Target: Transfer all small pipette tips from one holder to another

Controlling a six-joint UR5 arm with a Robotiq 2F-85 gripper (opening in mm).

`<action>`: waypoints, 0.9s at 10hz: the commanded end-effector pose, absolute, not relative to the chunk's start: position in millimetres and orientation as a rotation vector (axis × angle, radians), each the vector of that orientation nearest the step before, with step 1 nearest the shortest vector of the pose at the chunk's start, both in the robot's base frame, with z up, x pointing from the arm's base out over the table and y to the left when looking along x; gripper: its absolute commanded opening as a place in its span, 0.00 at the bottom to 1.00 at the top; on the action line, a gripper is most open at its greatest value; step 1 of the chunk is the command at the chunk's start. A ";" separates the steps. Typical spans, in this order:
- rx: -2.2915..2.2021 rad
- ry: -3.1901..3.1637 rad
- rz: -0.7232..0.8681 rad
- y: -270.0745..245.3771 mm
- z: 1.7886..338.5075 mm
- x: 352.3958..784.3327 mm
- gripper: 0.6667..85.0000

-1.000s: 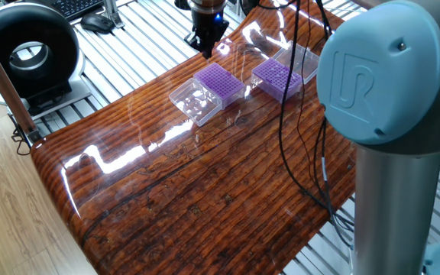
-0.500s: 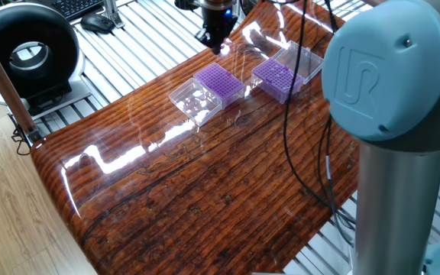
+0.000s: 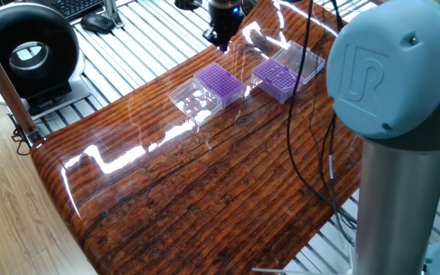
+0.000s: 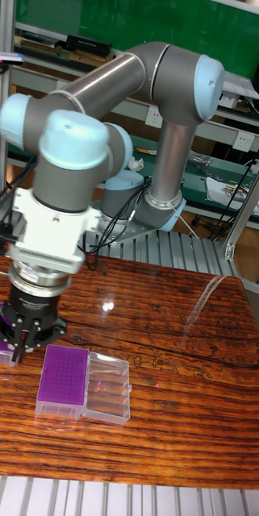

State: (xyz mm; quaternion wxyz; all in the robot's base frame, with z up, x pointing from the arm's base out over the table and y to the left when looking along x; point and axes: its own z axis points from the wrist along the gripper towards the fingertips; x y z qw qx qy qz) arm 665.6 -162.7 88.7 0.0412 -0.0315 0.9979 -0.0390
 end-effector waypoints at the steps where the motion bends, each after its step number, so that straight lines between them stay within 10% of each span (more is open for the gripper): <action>1: -0.056 3.070 -0.062 -174.8 82.4 645.6 0.00; 9: -0.018 3.092 -0.075 -184.9 80.4 625.1 0.00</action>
